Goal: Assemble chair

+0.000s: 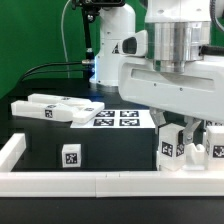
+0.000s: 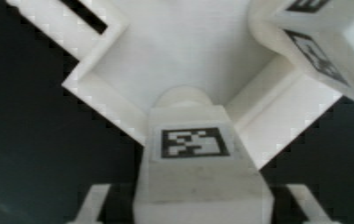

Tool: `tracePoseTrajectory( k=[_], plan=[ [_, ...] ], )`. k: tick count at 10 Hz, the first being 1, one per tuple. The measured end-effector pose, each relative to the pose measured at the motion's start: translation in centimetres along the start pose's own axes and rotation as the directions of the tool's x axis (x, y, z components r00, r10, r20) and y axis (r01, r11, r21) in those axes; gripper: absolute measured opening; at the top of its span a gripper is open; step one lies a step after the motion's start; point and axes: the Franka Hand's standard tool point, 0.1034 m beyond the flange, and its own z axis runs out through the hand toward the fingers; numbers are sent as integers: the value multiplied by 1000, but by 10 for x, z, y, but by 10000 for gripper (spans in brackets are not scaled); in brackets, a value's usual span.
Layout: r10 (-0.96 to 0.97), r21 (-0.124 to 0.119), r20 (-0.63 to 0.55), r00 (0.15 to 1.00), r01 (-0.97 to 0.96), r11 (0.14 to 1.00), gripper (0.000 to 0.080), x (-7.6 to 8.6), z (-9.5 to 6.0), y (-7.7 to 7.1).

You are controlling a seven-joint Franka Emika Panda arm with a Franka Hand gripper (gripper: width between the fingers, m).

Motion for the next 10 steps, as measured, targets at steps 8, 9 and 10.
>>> tracePoseTrajectory(
  k=[8,9,10],
  plan=[
    [846,-23,95,524,-849,528,390,4,2,1],
    [822,-22,94,562,-824,566,390,3,2,1],
    [732,-44,74,677,-731,680,529,-4,3,3]
  ],
)
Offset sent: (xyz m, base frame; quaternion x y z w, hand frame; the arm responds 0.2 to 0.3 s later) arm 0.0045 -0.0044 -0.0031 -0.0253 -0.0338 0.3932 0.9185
